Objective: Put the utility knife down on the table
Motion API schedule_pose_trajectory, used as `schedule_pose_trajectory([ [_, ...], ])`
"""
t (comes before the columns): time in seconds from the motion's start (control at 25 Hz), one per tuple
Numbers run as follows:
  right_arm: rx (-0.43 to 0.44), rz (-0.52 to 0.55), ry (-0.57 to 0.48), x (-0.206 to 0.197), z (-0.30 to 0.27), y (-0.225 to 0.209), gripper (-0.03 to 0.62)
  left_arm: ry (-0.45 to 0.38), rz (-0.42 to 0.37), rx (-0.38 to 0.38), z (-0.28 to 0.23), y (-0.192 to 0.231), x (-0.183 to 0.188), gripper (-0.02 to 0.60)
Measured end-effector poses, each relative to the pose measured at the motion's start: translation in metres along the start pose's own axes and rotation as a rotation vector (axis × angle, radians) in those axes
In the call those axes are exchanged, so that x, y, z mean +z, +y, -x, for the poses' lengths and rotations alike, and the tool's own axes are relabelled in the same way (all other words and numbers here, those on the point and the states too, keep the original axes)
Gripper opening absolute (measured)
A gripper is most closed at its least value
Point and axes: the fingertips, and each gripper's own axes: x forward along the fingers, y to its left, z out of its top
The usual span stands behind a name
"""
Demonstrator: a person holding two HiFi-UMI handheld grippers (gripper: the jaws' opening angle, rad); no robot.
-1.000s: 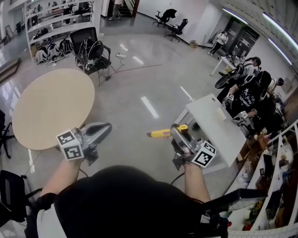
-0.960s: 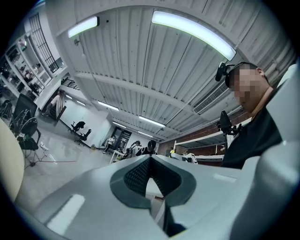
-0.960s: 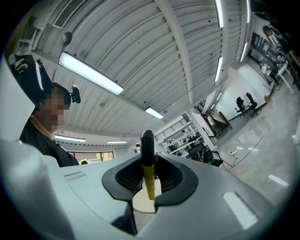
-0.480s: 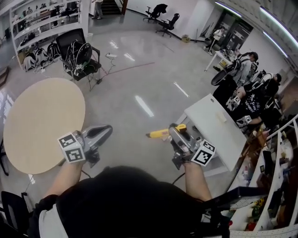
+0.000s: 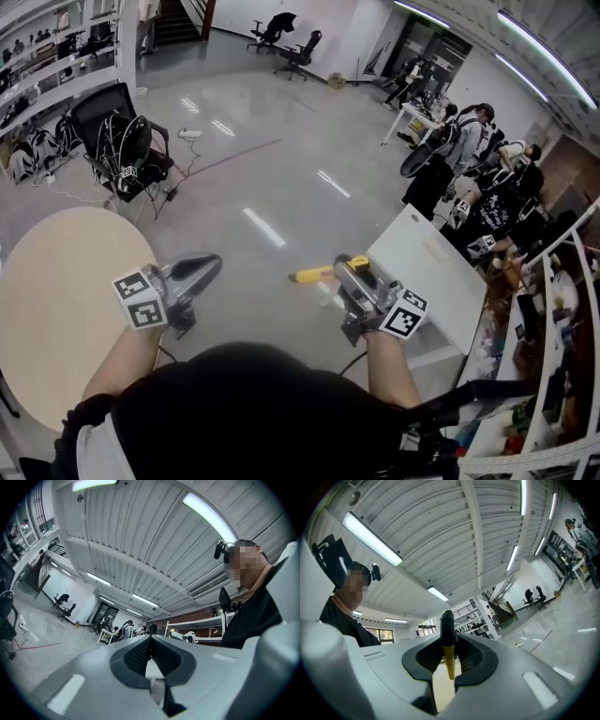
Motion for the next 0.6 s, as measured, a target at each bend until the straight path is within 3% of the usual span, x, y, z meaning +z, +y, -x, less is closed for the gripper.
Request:
schedule_pose_trajectory([
  [0.32, -0.018, -0.038, -0.003, 0.019, -0.033, -0.065, 0.086, 0.022, 0.030, 0.037, -0.027, 0.064, 0.010, 0.000],
  [0.6, 0.094, -0.059, 0.010, 0.055, -0.058, -0.153, 0.086, -0.007, -0.027, 0.143, -0.085, 0.113, 0.020, 0.000],
])
